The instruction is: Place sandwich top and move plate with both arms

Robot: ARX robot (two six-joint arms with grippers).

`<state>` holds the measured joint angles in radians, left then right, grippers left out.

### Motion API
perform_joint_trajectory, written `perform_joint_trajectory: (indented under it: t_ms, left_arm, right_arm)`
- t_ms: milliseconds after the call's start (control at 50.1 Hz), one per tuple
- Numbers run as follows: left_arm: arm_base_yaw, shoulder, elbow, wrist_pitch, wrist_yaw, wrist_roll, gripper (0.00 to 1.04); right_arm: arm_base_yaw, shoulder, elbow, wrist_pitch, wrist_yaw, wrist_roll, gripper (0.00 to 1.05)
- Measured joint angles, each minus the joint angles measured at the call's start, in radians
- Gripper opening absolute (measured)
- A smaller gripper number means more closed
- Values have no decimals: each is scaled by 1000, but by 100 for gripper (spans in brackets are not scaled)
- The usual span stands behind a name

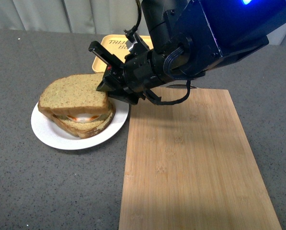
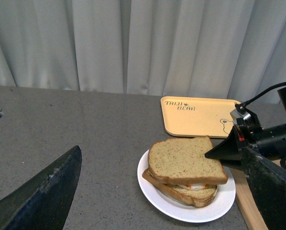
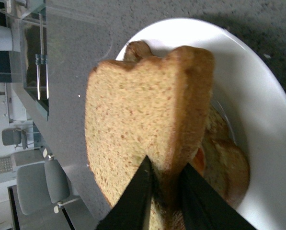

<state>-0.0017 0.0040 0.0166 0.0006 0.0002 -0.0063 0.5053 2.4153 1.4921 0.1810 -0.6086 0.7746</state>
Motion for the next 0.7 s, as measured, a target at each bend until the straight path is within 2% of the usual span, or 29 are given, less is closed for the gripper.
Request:
perform_joint_trajectory:
  t_ms: [259, 359, 439, 479, 499, 519, 539, 579, 619, 698]
  left_arm:
    - [0, 0, 0, 0, 0, 0, 98]
    - [0, 0, 0, 0, 0, 0, 98]
    - [0, 0, 0, 0, 0, 0, 98]
    - [0, 0, 0, 0, 0, 0, 98]
    - [0, 0, 0, 0, 0, 0, 98]
    - [0, 0, 0, 0, 3, 0, 98]
    - [0, 0, 0, 0, 2, 0, 98]
    - [0, 0, 0, 0, -3, 0, 98]
    - [0, -1, 0, 0, -3, 0, 98]
    - [0, -1, 0, 0, -3, 0, 98]
  right_arm:
    - [-34, -127, -191, 29, 59, -85, 58]
    - [-57, -200, -251, 41, 92, -142, 76]
    - [-69, -216, -255, 49, 105, -168, 95]
    - [-53, -205, -327, 269, 337, -264, 90]
    - [-46, -202, -388, 438, 520, -348, 85]
    - [-45, -202, -436, 549, 600, -390, 81]
    - [-47, -207, -515, 711, 745, -473, 76]
    - [-60, -238, -639, 922, 904, -587, 67]
    - [-82, -286, -726, 1047, 967, -649, 60]
    - [-129, -396, -843, 1177, 967, -711, 47]
